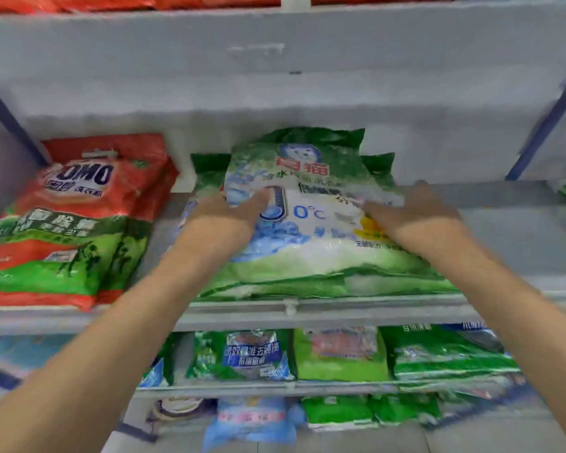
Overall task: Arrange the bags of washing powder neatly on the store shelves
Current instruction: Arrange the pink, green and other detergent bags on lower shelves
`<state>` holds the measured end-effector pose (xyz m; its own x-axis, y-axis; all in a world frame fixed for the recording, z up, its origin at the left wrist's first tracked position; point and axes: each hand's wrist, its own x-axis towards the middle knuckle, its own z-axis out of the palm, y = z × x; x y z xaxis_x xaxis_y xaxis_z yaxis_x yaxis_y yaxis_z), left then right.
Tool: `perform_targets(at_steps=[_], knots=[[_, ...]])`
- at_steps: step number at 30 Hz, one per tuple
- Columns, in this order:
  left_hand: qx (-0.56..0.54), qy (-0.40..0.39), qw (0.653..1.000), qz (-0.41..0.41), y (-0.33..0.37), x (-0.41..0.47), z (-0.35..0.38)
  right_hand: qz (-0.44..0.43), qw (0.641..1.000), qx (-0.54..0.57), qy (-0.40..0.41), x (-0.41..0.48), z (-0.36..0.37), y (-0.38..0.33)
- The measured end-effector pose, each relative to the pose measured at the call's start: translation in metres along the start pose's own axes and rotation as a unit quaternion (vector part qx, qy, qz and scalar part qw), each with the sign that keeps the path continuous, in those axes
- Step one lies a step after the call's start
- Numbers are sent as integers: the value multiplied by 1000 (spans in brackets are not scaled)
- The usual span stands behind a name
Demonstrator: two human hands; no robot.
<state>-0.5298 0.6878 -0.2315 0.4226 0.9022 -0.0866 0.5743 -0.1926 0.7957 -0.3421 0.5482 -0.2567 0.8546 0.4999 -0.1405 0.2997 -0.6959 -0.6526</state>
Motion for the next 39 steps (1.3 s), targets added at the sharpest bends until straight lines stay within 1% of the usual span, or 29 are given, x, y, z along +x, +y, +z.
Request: perform_targets(at_steps=[1, 3, 5, 7, 10, 12, 15, 18, 20, 24, 28, 30, 31, 32, 33, 35, 36, 37, 38, 39], knots=[[19, 3, 1000, 3, -8, -10, 1, 2, 1000, 2, 8, -16, -1, 8], [55, 3, 998, 2, -20, -28, 3, -11, 999, 36, -22, -42, 3, 28], [64, 8, 998, 25, -25, -34, 10, -32, 995, 86, -43, -53, 7, 35], [56, 25, 997, 53, -25, -33, 11, -48, 991, 124, -26, -51, 6, 36], [4, 62, 994, 89, -31, -28, 3, -86, 979, 186, 12, -47, 4, 32], [-9, 82, 990, 114, -35, -23, 4, -99, 973, 207, 6, -43, 15, 35], [12, 96, 986, 135, -39, -25, 9, -76, 974, 212, -2, -47, 25, 36], [76, 112, 978, 160, -47, -29, 12, -90, 973, 212, 22, -56, 23, 40], [94, 117, 977, 152, -50, -31, 14, -92, 978, 182, 35, -60, 27, 41], [110, 104, 982, 116, -49, -33, 16, -79, 986, 129, 66, -67, 33, 39], [160, 80, 977, 114, -47, -39, 15, -70, 985, 147, 51, -70, 36, 41], [159, 66, 978, 119, -48, -39, 12, -41, 975, 217, 27, -67, 30, 41], [171, 56, 976, 123, -50, -38, 9, -24, 962, 271, 11, -65, 26, 40], [193, 40, 971, 137, -51, -37, 7, -2, 949, 314, -9, -64, 22, 38], [185, 14, 973, 141, -52, -38, 7, 11, 943, 333, -25, -64, 19, 38], [209, -49, 969, 126, -53, -40, 4, 6, 950, 312, -31, -63, 18, 39], [226, -64, 965, 116, -52, -40, 4, 2, 958, 287, -22, -63, 18, 39], [238, -51, 962, 124, -53, -40, 4, -4, 969, 246, -11, -63, 19, 37], [258, -35, 959, 115, -53, -41, 3, -16, 985, 174, 1, -65, 18, 34], [287, -20, 949, 126, -48, -42, 3, -34, 996, 76, 19, -68, 17, 28]])
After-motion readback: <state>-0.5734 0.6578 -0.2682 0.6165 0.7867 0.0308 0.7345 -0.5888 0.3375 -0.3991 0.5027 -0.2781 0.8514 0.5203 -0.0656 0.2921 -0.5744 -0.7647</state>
